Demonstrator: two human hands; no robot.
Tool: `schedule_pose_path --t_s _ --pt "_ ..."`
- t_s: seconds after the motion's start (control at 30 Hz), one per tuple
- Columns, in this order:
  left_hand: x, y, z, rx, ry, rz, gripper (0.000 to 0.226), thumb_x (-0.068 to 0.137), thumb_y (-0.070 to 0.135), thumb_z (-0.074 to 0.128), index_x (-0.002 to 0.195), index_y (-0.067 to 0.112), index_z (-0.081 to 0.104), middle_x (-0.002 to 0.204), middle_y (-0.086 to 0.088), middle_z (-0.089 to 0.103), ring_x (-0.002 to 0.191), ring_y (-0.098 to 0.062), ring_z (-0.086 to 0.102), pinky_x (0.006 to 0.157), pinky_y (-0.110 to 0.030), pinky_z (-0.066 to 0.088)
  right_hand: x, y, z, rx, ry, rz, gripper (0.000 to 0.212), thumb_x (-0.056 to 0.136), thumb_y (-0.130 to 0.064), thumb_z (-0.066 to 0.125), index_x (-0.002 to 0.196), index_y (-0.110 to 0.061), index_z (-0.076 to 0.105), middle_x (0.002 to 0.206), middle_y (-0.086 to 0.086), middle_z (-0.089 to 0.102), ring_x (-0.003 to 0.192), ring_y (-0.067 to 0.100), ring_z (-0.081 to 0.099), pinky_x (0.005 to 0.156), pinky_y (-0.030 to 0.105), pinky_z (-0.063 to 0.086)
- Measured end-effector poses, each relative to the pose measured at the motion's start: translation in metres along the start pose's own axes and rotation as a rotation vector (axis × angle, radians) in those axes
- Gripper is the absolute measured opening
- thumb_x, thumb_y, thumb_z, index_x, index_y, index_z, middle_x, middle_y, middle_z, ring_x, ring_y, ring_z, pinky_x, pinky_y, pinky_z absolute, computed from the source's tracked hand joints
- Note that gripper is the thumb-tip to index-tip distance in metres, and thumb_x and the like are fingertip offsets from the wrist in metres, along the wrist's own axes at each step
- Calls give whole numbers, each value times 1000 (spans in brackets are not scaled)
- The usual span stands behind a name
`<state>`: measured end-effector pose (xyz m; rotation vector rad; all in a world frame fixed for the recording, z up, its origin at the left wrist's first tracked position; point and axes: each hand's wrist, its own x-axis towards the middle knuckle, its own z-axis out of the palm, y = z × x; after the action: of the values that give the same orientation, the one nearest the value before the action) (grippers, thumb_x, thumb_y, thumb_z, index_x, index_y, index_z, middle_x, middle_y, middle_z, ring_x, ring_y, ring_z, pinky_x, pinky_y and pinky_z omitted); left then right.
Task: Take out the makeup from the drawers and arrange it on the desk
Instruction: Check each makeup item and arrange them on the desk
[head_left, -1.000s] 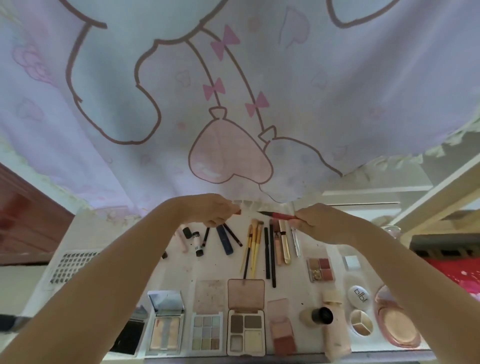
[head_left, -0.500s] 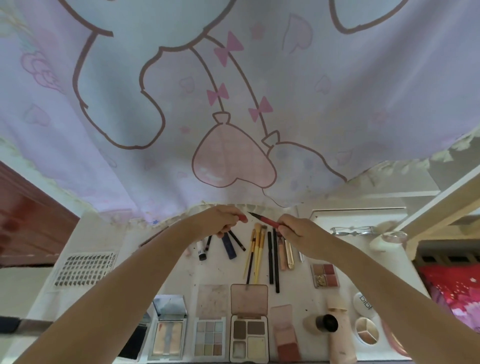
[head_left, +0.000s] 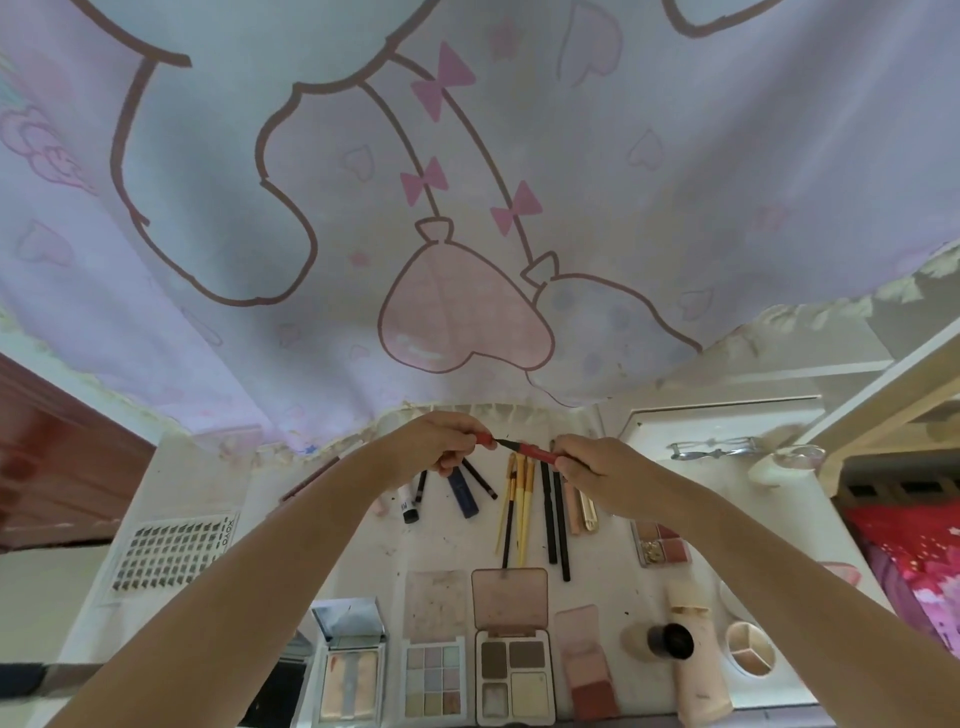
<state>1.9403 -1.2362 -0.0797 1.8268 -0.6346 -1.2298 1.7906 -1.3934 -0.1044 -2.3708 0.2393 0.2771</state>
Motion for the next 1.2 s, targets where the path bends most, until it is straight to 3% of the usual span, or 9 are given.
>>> schedule_pose_path --t_s 0.2,0.43,0.57,0.7,0.8,0.93,1.0,1.1,1.2 --pt "6 -3 -4 65 -37 -17 29 91 -6 34 85 8 58 57 -4 33 48 -9 31 49 -17 28 2 -2 4 13 -20 39 26 97 -22 34 75 -33 38 59 -9 40 38 0 38 41 8 32" --pt "28 -11 2 221 -177 -100 26 90 -4 36 83 9 57 46 6 36 39 -3 31 45 -13 28 2 2 18 38 -59 122 15 97 -24 33 87 -22 44 61 -9 42 42 -1 39 42 9 35" --pt "57 -21 12 519 -263 -93 21 92 3 38 93 10 58 64 0 39 56 -10 34 54 -18 29 5 9 40 60 -97 243 12 97 -26 35 87 -22 42 65 -9 44 52 4 40 49 13 34" --pt "88 -33 28 1010 -393 135 29 93 8 38 112 11 59 98 -9 49 95 -24 49 76 -24 36 17 20 71 158 -60 466 17 95 -26 40 84 -16 48 64 -6 46 53 6 45 53 18 40" --pt "116 -42 38 1247 -432 285 32 93 6 39 118 14 58 117 -12 53 108 -26 48 91 -31 39 30 26 95 237 25 623 24 93 -26 42 77 -14 56 59 -6 46 52 8 48 51 16 41" --pt "140 -49 52 1433 -537 374 41 87 -3 43 124 14 54 116 -14 52 111 -28 43 76 -30 34 41 35 116 272 129 778 36 90 -22 46 54 -18 40 55 -5 42 53 11 47 49 19 38" --pt "147 -50 58 1468 -565 405 42 86 -2 44 124 14 53 118 -13 50 111 -28 40 75 -31 32 43 39 121 271 145 836 33 89 -22 46 57 -17 43 58 -4 46 65 17 55 55 24 43" --pt "154 -53 65 1493 -573 409 43 86 -2 45 124 16 53 119 -13 46 113 -28 38 77 -34 34 46 44 123 186 144 847 23 90 -27 47 84 -10 61 84 3 63 84 21 63 66 28 48" --pt "156 -55 66 1466 -551 412 40 86 1 47 123 15 54 121 -11 44 115 -27 36 75 -31 30 48 47 124 99 148 835 28 92 -31 45 99 -9 61 100 5 64 91 21 63 69 28 49"
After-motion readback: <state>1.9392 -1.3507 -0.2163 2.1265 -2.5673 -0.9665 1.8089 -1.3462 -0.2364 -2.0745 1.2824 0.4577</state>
